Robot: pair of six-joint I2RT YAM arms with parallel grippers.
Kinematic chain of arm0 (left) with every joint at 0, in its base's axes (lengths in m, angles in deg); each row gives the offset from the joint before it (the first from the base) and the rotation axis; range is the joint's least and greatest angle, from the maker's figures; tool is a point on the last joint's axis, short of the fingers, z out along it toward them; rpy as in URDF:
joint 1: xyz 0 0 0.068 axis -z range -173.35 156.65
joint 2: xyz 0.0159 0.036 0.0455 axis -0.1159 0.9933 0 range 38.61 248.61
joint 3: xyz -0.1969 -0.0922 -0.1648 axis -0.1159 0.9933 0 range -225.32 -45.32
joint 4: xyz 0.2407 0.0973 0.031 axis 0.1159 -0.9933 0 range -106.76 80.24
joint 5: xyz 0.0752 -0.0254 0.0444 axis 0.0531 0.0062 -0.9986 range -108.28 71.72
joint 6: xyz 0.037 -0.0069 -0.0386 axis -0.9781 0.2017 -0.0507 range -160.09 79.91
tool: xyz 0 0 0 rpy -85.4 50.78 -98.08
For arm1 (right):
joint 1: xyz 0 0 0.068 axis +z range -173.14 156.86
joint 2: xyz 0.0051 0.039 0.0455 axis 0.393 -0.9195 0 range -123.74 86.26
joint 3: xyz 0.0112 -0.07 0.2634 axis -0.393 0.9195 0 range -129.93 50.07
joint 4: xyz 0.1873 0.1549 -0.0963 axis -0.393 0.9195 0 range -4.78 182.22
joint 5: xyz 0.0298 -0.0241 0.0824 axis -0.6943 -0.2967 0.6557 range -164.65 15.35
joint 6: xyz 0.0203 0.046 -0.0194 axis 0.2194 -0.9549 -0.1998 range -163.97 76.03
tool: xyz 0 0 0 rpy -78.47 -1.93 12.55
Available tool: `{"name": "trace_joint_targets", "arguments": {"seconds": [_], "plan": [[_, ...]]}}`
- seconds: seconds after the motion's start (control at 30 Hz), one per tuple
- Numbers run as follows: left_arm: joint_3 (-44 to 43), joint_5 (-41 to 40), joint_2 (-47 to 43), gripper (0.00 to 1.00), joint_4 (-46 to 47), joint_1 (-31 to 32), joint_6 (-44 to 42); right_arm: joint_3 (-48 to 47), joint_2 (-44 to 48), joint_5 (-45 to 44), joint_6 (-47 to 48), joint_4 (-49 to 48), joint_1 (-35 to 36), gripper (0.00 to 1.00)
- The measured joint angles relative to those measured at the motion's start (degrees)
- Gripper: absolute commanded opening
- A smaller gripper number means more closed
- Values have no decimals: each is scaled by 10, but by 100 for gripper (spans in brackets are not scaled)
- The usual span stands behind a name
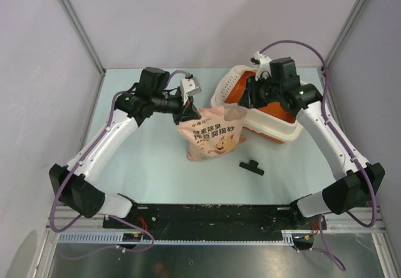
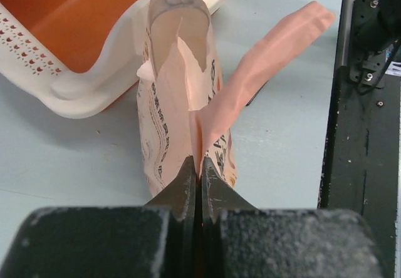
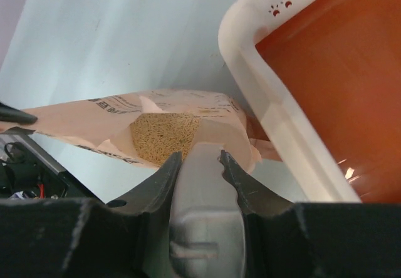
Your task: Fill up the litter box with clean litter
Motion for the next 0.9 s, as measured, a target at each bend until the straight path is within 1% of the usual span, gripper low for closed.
{"name": "trace_joint_targets", "arguments": {"seconds": [0.2,0.33,0.47,0.67,0.8,0.9], "plan": [[18,-3,-31,0,-18,1,19,31,9,-89,-31,-14,74,0],[21,-7,-36,0,-22,3,34,49,-8,-148,-40,-32,120,0],[29,-10,-40,0,-14,10,43,72,-27,-168,-59,-54,141,0],[51,-26,-56,0,14,27,64,102,-34,-169,-110,-106,138,0],[59,-31,-59,0,26,49,70,138,-47,-124,-143,-150,132,0],[70,-37,-60,0,42,53,73,155,-57,-75,-155,-183,118,0]]}}
